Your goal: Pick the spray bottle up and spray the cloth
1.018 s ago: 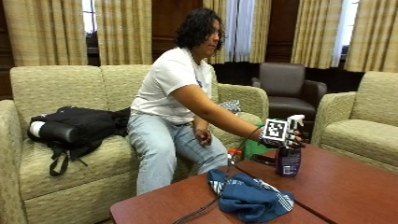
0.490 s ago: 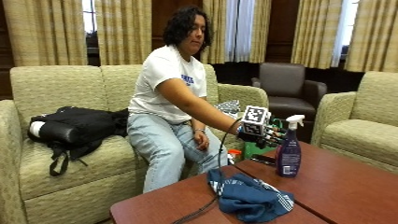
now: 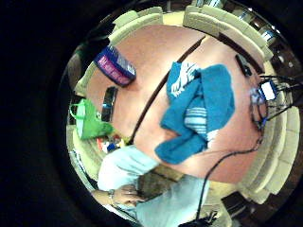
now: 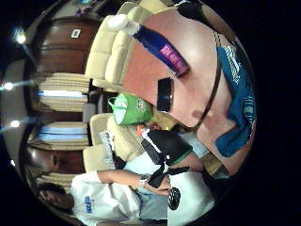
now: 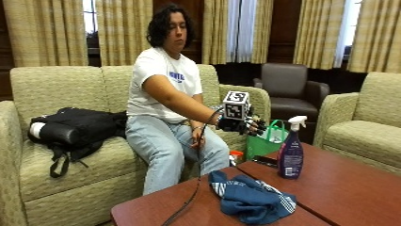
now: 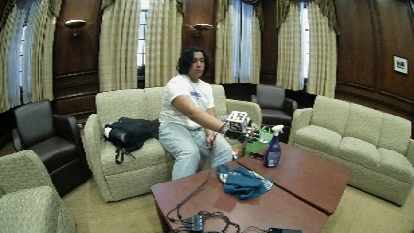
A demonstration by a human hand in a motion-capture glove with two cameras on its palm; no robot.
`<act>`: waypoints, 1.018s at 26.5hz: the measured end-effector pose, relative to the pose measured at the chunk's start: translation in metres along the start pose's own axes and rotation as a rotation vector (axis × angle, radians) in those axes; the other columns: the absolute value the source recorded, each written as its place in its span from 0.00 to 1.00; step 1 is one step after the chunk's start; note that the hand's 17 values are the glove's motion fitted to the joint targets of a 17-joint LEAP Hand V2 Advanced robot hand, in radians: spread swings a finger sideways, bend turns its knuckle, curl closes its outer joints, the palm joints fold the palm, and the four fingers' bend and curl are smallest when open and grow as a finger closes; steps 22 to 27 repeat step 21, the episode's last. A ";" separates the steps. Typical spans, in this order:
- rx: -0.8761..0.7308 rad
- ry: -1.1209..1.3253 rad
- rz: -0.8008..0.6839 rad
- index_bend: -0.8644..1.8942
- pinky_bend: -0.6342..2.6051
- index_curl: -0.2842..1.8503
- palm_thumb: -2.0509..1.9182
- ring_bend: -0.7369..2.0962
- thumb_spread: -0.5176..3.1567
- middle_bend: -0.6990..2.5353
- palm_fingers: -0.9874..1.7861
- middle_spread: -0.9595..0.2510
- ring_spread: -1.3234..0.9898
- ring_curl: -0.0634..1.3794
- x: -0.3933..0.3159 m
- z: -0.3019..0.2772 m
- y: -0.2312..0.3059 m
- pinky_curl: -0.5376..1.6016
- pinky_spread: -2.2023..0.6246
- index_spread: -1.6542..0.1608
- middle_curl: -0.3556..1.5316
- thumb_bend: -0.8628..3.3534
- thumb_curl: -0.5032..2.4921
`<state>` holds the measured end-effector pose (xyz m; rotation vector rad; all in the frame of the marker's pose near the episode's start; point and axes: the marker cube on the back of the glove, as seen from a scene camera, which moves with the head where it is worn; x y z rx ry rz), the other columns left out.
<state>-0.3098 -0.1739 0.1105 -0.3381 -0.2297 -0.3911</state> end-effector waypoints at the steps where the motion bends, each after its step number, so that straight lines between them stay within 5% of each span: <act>1: -0.004 0.017 -0.005 0.37 0.29 0.27 0.65 0.40 0.39 0.27 0.51 0.64 0.47 0.28 0.004 -0.006 0.005 0.41 0.79 0.68 0.38 0.20 0.30; 27: -0.031 0.106 -0.011 0.37 0.28 0.26 0.64 0.39 0.40 0.27 0.51 0.63 0.47 0.27 0.014 -0.002 0.099 0.41 0.79 0.67 0.37 0.20 0.29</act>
